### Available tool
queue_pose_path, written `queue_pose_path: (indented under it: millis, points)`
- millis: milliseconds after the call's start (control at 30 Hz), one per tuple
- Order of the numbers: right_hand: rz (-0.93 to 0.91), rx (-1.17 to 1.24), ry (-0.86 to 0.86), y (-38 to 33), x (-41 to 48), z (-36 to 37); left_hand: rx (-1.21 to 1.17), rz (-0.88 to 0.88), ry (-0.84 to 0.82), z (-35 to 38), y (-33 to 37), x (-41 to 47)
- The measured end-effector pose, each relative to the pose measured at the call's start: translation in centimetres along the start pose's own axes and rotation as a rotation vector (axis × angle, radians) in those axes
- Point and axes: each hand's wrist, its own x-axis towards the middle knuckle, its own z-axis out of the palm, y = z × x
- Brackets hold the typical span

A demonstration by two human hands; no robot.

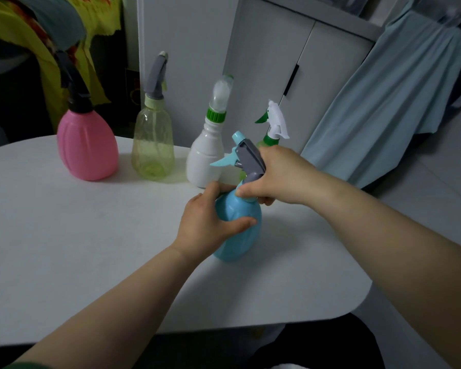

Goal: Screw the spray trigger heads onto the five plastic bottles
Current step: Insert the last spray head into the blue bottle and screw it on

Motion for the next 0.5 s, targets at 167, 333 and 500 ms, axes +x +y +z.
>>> queue_pose_path:
  millis: [167,333,500]
  points:
    - [-0.012,0.083,-0.065,0.1,0.2,-0.3,0.028,-0.016,-0.141,-1.0,0.0,0.3]
    - [-0.077,0.011,-0.127,0.4,-0.4,-0.9,0.055,-0.018,-0.156,-1.5,0.2,0.4]
    - [-0.005,0.065,-0.023,0.2,-0.3,0.1,0.057,-0.007,-0.101,-1.0,0.1,-0.1]
